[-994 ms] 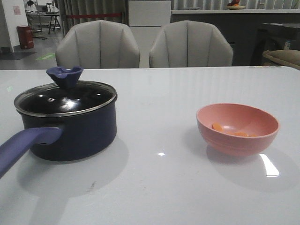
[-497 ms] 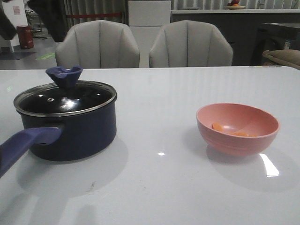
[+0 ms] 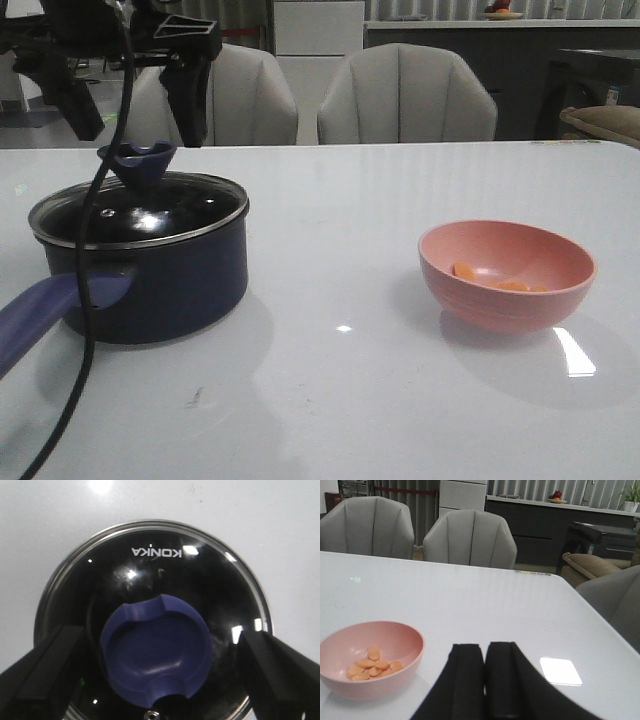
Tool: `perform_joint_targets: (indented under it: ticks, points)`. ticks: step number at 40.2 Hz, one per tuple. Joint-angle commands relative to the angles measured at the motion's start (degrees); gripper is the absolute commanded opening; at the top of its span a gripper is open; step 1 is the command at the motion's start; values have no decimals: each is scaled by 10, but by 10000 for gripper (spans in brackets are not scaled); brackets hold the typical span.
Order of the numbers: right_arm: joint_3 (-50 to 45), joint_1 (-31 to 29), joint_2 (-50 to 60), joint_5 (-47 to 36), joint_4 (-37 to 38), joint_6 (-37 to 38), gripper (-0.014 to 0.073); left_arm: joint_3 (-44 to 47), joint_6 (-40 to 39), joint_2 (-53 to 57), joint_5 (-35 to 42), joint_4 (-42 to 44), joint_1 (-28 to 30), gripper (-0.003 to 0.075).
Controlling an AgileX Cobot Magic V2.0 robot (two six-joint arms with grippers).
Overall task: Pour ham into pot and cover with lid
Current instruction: 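Lower the left gripper onto the blue lid knob and grasp it, then lift the glass lid off the saucepan with the left gripper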
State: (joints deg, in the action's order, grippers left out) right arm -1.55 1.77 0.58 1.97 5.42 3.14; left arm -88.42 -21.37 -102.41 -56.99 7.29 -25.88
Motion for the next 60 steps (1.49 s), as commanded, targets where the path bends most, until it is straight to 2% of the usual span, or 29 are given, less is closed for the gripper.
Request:
perform_joint_targets:
  ticks: [1,14,24,27,38,48,53,60]
  points:
    - [3,-3,12,-45,6,-4,148,-21,-22,15,11,14,-1,627]
    - [3,-3,12,-45,6,-4,148,-23,-30,-10,14,-2,-1,610]
    - [3,-3,12,-45,6,-4,148,-28,-34,-10,11,-2,-1,379]
    - [3,-3,12,-45,6,-4,148,-28,-34,-10,11,-2,-1,341]
    - [3,-3,12,-45,6,-4,148,-40,-33,1,-9,-3,-1,334]
    - [3,-3,12,-45,6,-4,148,-40,6,53,-11,18,8,333]
    - [3,-3,12,-45,6,-4,148,-30,39,81,-23,18,40,333]
    - [3,-3,12,-45,6,-4,148,26,61,129,-12,18,133,333]
